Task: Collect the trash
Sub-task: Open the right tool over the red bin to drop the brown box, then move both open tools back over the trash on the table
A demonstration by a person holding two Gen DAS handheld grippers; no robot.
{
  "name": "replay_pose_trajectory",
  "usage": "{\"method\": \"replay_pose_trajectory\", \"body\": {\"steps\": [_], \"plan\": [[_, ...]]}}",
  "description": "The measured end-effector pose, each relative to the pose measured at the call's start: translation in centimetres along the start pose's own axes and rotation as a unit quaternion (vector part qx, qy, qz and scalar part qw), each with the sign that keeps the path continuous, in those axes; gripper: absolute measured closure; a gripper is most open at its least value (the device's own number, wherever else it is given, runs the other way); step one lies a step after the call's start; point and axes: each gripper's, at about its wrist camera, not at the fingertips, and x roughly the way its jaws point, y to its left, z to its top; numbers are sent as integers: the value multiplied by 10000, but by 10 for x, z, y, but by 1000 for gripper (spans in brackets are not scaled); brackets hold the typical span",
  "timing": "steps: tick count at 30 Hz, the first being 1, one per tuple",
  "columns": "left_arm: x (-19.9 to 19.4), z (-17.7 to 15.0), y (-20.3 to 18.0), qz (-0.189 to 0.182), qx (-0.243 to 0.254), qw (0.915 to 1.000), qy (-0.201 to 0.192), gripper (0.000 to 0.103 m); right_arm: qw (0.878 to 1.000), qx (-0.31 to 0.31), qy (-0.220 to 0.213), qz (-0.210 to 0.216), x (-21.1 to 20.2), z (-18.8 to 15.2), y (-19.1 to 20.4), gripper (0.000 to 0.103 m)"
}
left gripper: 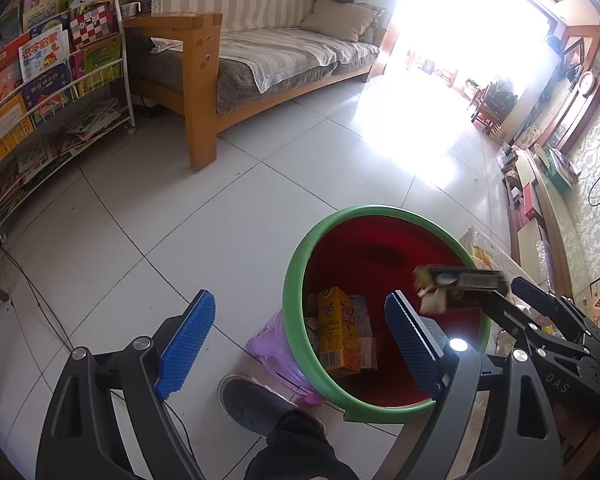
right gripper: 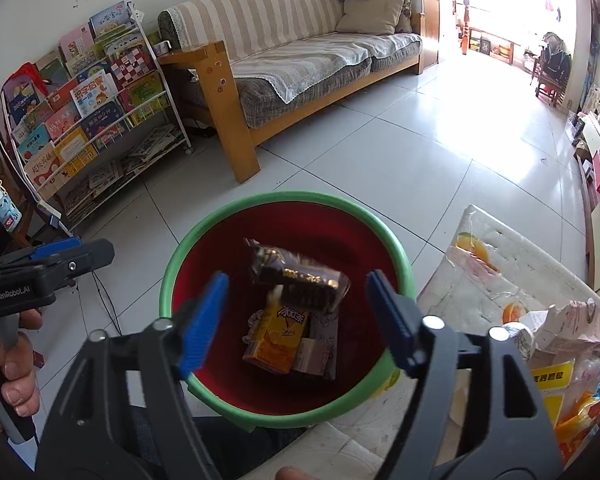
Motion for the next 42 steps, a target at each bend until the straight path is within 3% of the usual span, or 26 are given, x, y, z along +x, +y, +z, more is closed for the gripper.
{"method": "replay_pose_trajectory", "body": {"steps": [10,19,25,32,42], "plan": [[-6,0,-18,-136,125,9998,-24,20,9998,54,-120,-178,-29,-5,-7,12],[-20,-19,-83,-612,756,9953,37,15,9970,367,-407,-545,-101,-32,-44,8],[-19,-47,-149,-1046,1414,9837,360,14,9911,780,-516,-952,-155,-77,-92,8],[-18,-82,-222,-1485,2004,9657,718,12,9787,1363,-318,-1501,-198,-143,-160,8],[15,-122,-299,-1749,2177,9488,1476,9,9624,1907,-288,-1911,-228,-197,-227,8]]}}
